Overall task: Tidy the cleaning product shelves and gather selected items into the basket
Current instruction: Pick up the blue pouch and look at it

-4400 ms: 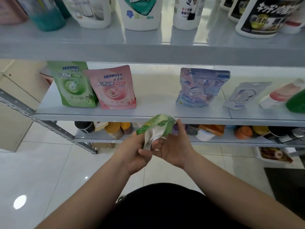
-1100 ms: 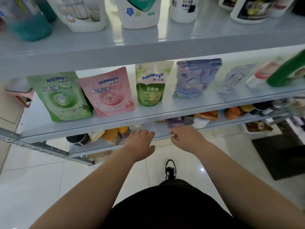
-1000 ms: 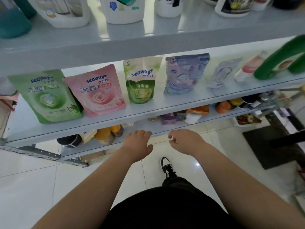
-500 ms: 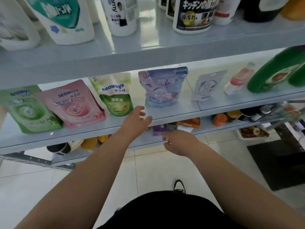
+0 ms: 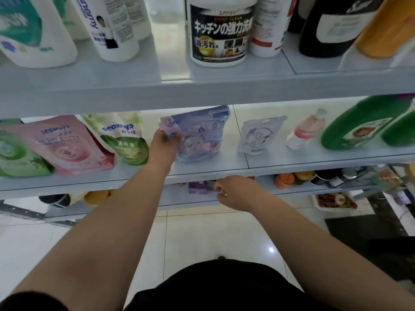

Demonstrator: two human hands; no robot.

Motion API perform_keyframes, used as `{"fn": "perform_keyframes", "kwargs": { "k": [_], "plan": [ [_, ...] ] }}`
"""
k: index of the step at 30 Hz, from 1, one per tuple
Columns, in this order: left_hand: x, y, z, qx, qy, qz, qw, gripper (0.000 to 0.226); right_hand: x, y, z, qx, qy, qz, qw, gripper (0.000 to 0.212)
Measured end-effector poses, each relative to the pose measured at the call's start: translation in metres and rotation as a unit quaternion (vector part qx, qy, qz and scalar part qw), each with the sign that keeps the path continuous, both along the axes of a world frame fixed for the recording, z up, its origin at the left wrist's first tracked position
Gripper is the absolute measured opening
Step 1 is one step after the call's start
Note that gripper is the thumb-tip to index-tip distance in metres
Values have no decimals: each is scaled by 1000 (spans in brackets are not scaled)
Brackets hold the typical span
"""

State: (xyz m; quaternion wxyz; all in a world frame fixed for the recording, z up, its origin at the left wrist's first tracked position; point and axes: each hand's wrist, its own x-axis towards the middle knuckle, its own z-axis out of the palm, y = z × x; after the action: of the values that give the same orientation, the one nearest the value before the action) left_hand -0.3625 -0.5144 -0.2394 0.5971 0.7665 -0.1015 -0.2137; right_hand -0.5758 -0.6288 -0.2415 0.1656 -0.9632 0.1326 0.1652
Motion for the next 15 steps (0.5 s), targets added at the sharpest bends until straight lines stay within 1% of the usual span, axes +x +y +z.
{"fn": "perform_keyframes", "kwargs": {
  "k": [2, 3, 4, 5, 6, 7, 9, 10, 11, 12, 13, 14, 15],
  "plan": [
    [-12, 8, -2, 13, -43, -14, 999, 10, 0, -7, -2, 18, 3, -20, 1000, 21],
    [-19, 13, -1, 15, -63, -15, 998, 6, -1, -9, -3, 40, 2, -38, 998, 21],
    [-26, 18, 1, 9, -74, -9, 997, 7, -2, -12, -5, 73, -3, -64, 995, 20],
    [-32, 24, 4, -1, -73, -1, 997, 8, -4, -13, -8, 114, -12, -102, 988, 19],
    [-36, 31, 8, -8, -63, 6, 998, 6, -6, -15, -11, 161, -29, -151, 975, 24],
    [-41, 37, 13, -10, -52, 10, 999, 6, -9, -16, -13, 210, -49, -203, 955, 36],
    [-47, 54, 24, -9, -30, 7, 999, 7, -12, -10, -11, 316, -82, -267, 907, 68],
    [-51, 62, 29, -15, -13, -2, 1000, 11, -12, -3, -9, 388, -97, -273, 875, 80],
    [-55, 71, 33, -25, 11, -17, 999, 14, -11, 6, -9, 468, -110, -266, 836, 84],
    [-59, 79, 37, -43, 43, -34, 998, 15, -10, 17, -9, 547, -121, -258, 787, 81],
    [-62, 86, 39, -73, 79, -48, 993, 14, -9, 28, -10, 611, -135, -254, 738, 72],
    [-65, 94, 42, -103, 110, -56, 987, 10, -7, 42, -9, 655, -154, -255, 694, 62],
    [-65, 102, 44, -124, 130, -53, 982, 11, -6, 56, -7, 679, -176, -263, 662, 54]
  ]
}}
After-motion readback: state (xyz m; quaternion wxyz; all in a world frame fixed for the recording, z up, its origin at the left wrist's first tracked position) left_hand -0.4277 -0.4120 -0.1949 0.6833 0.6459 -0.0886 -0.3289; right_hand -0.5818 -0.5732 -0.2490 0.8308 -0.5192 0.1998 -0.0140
